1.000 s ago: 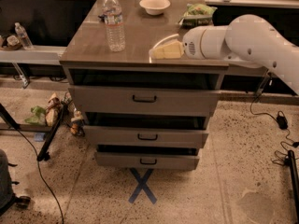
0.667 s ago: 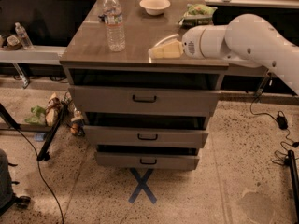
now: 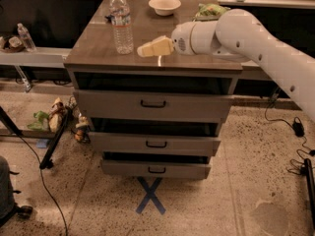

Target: Move water bottle near paper bowl

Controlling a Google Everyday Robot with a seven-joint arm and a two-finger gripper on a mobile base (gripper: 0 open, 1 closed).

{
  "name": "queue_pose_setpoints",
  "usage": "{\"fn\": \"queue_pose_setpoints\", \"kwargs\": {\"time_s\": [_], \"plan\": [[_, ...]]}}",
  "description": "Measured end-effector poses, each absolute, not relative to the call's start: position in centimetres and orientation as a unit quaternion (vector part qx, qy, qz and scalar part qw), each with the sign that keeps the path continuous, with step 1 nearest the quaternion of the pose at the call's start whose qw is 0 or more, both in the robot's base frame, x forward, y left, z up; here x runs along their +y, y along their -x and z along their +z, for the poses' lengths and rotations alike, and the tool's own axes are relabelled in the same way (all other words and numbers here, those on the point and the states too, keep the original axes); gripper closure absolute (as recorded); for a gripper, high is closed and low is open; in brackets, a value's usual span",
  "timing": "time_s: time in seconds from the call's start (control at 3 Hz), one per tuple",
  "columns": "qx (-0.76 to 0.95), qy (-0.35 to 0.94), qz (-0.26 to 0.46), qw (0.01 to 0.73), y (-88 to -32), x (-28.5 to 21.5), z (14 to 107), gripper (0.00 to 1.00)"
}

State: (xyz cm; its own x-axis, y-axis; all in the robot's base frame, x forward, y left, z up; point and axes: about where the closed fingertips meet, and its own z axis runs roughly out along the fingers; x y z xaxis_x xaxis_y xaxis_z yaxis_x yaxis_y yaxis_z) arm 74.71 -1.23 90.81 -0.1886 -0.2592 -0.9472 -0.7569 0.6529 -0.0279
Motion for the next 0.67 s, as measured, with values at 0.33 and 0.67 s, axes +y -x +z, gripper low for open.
{"fn": "queue_pose_setpoints", "kwargs": {"time_s": [0.33, 0.67], "plan": [[0.720, 0.354, 0.256, 0.540, -76.5, 2.3, 90.4, 0.00], [0.711, 0.347, 0.267, 0.549, -77.7, 4.3, 90.3, 0.00]]}}
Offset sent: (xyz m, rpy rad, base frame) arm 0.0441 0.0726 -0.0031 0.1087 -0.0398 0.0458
